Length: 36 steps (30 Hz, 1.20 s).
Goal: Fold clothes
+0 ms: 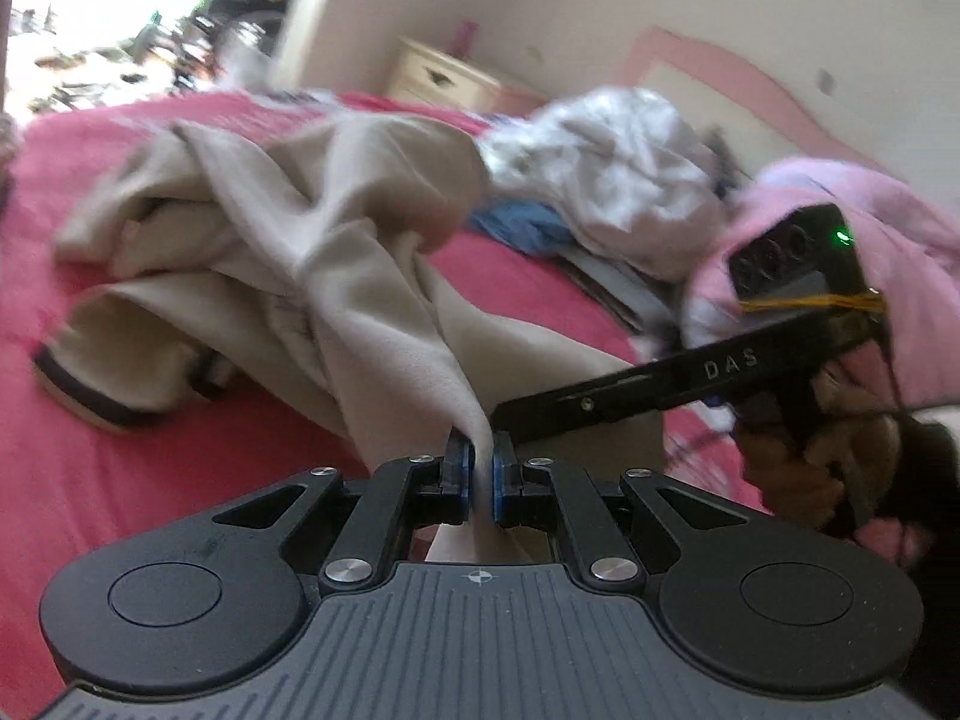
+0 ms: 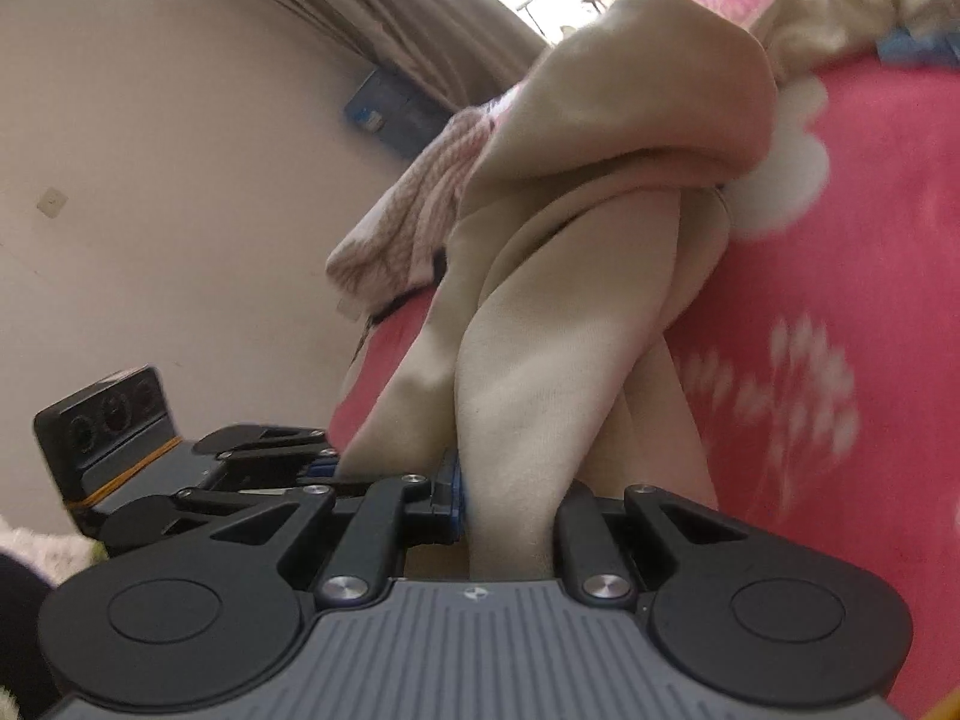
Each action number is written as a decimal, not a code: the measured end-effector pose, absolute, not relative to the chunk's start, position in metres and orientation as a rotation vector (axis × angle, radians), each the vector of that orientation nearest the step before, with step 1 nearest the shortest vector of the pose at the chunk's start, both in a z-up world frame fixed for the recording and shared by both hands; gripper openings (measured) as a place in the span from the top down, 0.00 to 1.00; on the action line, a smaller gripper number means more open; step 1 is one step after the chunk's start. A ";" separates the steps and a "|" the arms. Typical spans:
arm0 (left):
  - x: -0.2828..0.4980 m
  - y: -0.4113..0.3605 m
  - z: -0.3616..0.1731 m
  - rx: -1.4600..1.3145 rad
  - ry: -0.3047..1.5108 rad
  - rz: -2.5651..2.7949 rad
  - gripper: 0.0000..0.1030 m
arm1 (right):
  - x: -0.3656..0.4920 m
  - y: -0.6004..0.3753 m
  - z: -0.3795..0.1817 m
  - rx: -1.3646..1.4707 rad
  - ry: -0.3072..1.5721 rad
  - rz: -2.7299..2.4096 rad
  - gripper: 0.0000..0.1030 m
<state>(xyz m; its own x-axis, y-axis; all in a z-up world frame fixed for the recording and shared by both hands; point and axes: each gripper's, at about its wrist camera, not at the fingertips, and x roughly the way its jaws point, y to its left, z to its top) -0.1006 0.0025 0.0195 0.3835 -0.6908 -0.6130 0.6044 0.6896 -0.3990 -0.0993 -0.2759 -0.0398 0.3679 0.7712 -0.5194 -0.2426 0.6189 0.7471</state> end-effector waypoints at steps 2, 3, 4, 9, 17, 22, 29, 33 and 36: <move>-0.109 -0.005 0.015 -0.085 0.877 -0.885 0.94 | -0.109 -0.284 -0.052 0.658 1.031 0.687 0.85; -0.111 -0.009 0.010 -0.067 0.898 -0.907 0.91 | -0.111 -0.288 -0.058 0.669 1.053 0.666 0.83; -0.113 -0.013 0.004 -0.049 0.919 -0.919 0.90 | -0.111 -0.292 -0.062 0.674 1.075 0.641 0.82; -0.103 -0.012 -0.007 -0.068 0.991 -0.873 0.75 | -0.096 -0.318 -0.049 0.701 1.127 0.658 0.40; -0.080 0.018 0.016 -0.149 0.897 -0.792 0.57 | -0.078 -0.313 -0.005 0.448 1.123 0.687 0.31; -0.059 0.018 0.003 -0.222 0.889 -0.709 0.54 | -0.093 -0.292 -0.006 0.180 1.215 0.752 0.21; 0.004 0.018 -0.015 -0.348 0.872 -0.566 0.53 | -0.080 -0.349 0.003 0.564 1.118 0.665 0.16; 0.036 0.006 -0.023 -0.356 0.874 -0.507 0.53 | -0.069 -0.383 0.018 0.718 0.945 0.518 0.15; 0.044 -0.010 -0.032 -0.318 0.893 -0.494 0.55 | -0.054 -0.362 0.042 0.573 0.829 0.510 0.12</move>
